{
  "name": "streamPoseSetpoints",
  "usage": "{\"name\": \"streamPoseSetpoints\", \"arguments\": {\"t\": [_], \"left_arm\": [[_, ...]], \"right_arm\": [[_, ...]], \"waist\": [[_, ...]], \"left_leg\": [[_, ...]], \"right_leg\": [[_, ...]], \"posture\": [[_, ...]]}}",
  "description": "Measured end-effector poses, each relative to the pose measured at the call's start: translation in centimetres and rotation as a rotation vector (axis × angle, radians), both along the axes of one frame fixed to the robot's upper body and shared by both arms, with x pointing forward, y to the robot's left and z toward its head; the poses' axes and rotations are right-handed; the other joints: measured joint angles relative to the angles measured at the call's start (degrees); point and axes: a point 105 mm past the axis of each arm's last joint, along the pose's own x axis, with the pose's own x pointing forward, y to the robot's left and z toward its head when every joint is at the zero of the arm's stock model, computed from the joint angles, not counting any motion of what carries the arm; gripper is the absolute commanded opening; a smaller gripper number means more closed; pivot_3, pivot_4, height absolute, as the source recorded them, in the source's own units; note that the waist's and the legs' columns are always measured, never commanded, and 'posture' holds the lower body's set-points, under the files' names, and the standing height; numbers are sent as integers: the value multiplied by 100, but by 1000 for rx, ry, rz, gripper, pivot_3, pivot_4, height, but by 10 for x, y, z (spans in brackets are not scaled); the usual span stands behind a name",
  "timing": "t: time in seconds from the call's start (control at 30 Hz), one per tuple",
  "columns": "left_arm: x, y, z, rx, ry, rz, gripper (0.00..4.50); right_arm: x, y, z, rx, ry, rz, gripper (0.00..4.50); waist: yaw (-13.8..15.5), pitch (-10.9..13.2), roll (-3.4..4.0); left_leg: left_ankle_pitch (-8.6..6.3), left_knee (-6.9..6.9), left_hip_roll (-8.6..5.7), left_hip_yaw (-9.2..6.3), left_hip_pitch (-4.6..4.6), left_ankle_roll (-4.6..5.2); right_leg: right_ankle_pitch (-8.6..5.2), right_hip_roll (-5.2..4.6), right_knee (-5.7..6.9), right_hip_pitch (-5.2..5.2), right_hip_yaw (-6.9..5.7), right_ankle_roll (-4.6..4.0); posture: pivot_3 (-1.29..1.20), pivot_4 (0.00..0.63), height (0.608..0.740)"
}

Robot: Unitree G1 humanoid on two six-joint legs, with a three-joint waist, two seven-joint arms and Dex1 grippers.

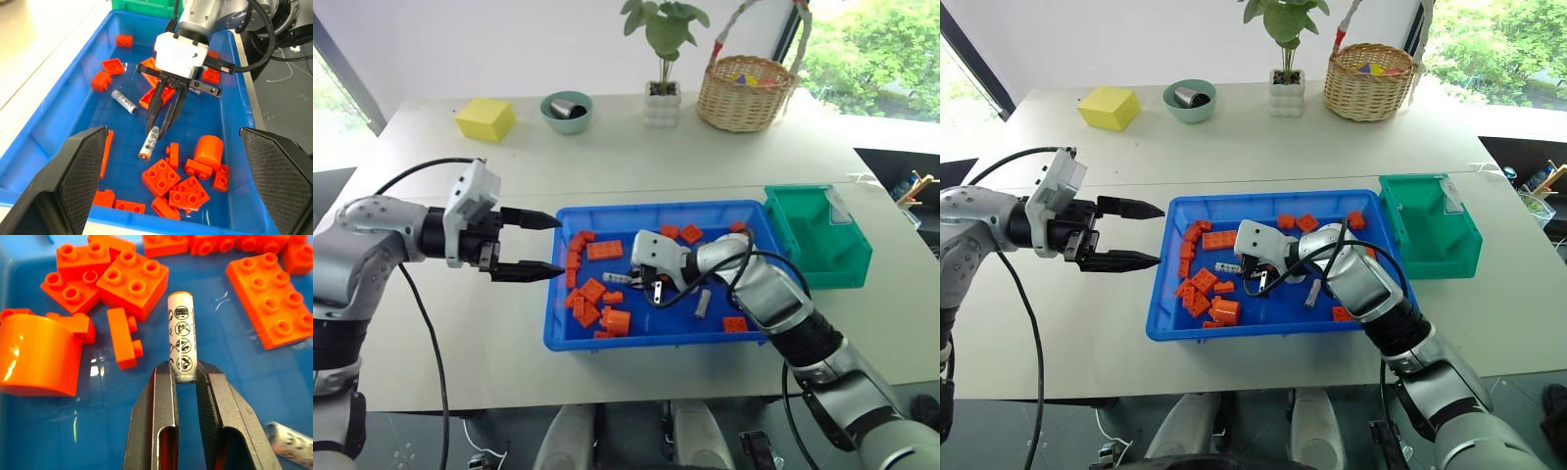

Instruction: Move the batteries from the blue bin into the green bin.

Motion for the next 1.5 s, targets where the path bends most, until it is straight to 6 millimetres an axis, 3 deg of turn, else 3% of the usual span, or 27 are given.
{"name": "streamPoseSetpoints", "arguments": {"t": [0.13, 0.33, 0.4, 0.5, 0.8, 0.97, 1.03, 1.17, 1.3, 1.5], "left_arm": [[0, -2, -1, -8, 3, -7, 4500], [1, -5, -4, -16, 7, -14, 4500], [1, -6, -5, -19, 9, -16, 4500], [2, -8, -6, -20, 9, -20, 4500], [6, -10, -8, -30, 20, -24, 4500], [7, -10, -7, -31, 16, -25, 4500], [7, -10, -7, -32, 16, -25, 4500], [7, -10, -6, -29, 15, -22, 4500], [6, -10, -6, -27, 10, -23, 4500], [6, -10, -6, -27, 11, -15, 4500]], "right_arm": [[9, -22, 36, 65, -56, -97, 31], [22, -119, 90, 108, -169, -448, 31], [19, -152, 94, 117, -174, -577, 31], [12, -185, 96, 143, -162, -716, 31], [-10, -238, 77, 81, -155, -905, 31], [-10, -258, 63, 68, -135, -1007, 2577], [-8, -259, 64, 67, -151, -1013, 3565], [8, -238, 82, 117, -199, -957, 3565], [26, -177, 106, 241, -226, -767, 3565], [40, -97, 106, 142, -251, -334, 3565]], "waist": [[28, 0, 0], [49, 2, -5], [38, 2, -6], [7, 2, -5], [28, 2, -6], [16, 2, -5], [15, 3, -5], [-12, 3, -5], [-3, 3, -5], [-4, 5, -7]], "left_leg": [[0, 1, -1, -1, -2, 0], [-3, 3, 0, -1, -5, 5], [-4, 2, 1, 0, -6, 6], [-4, 2, 3, 7, -4, 7], [-5, 4, 4, 9, -5, 10], [-5, 4, 4, 10, -4, 10], [-4, 4, 5, 9, -4, 10], [-4, 4, 7, 12, -2, 10], [-4, 3, 14, 7, -3, 10], [-5, 10, 5, 14, -11, 11]], "right_leg": [[0, -1, -1, 1, 0, 0], [0, -3, -8, 4, -3, 0], [0, -3, -8, 4, -2, 0], [0, -4, -7, 3, 1, -1], [-1, -5, -10, 7, 1, 0], [-1, -5, -9, 6, 2, -1], [-1, -5, -9, 6, 2, -1], [-1, -3, -10, 6, 3, -1], [-2, 3, -10, 4, 1, -3], [-1, -3, -21, 5, 0, 0]], "posture": [[0, 150, 702], [0, 150, 702], [0, 150, 702], [0, 150, 702], [0, 150, 702], [0, 150, 702], [0, 150, 702], [0, 150, 702], [0, 150, 702], [0, 150, 702]]}}
